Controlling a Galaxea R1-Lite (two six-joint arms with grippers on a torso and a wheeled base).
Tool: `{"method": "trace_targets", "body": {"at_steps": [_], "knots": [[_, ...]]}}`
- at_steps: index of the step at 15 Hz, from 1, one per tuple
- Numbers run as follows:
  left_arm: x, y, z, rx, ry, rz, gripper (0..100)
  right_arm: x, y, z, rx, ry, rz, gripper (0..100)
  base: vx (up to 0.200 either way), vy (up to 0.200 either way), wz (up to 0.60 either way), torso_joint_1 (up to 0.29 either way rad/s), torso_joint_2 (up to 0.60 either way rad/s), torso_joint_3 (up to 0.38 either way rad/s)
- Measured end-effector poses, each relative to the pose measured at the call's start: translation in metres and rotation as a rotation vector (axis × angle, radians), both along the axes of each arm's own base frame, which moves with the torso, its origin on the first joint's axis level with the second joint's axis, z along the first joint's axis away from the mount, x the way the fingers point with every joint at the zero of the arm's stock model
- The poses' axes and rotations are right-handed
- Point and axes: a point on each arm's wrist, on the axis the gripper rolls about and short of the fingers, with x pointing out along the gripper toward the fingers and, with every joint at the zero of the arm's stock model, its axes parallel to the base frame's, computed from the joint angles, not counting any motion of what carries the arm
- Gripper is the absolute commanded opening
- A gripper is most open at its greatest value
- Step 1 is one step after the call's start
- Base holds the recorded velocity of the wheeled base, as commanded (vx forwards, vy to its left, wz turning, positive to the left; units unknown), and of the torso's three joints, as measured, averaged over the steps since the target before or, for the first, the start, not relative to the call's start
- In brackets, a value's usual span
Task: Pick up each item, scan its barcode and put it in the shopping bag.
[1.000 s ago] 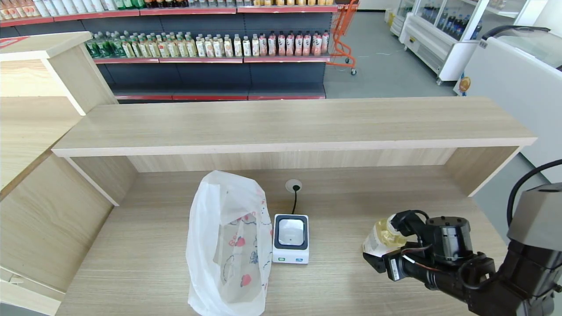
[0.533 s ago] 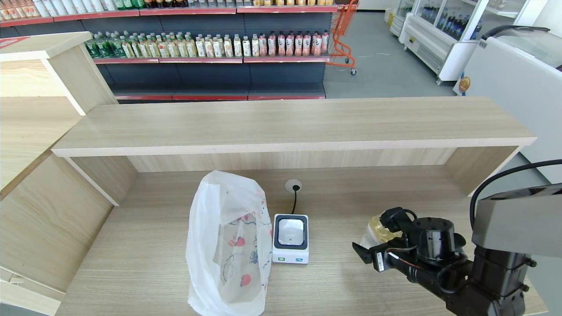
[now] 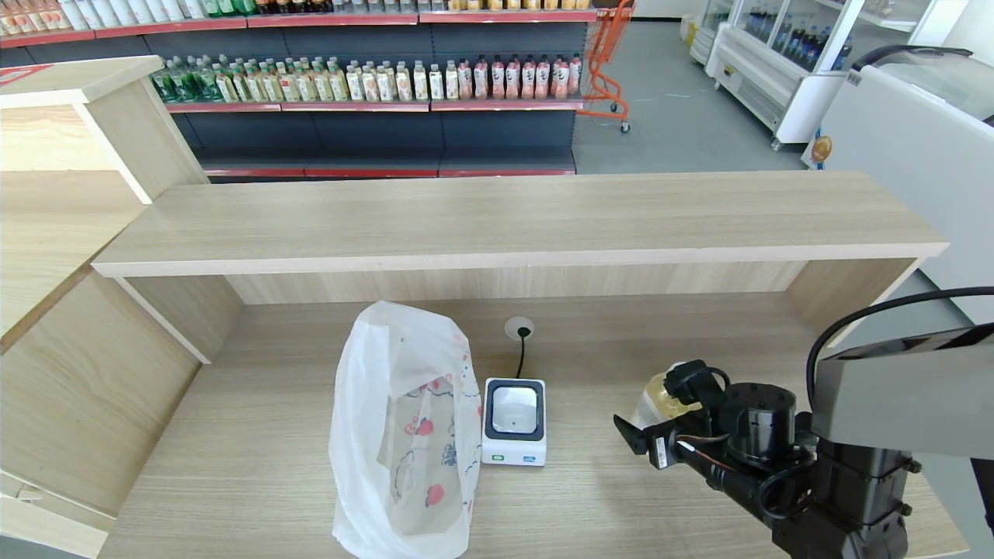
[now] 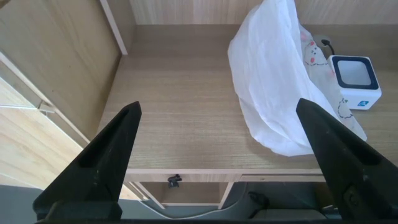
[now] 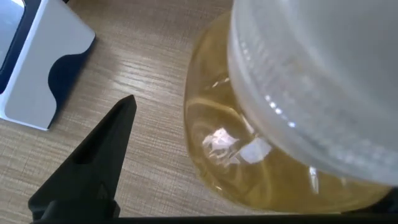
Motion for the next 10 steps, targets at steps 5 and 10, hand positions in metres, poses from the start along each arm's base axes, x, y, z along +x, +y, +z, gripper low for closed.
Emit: {"method": "trace_targets", "body": {"at_steps": [5,10], "knots": [[0.000,0.000,0.000,0.000,0.000,0.001,100,0.012,0.002,0.002,-0.007,-0.045,0.001,0,0.000,0.000,0.00,0.000,0.00,0.000],[0.000,0.000,0.000,0.000,0.000,0.001,100,0.015,0.002,-0.001,-0.036,-0.052,0.004,0,0.000,0.000,0.00,0.000,0.00,0.000]]}}
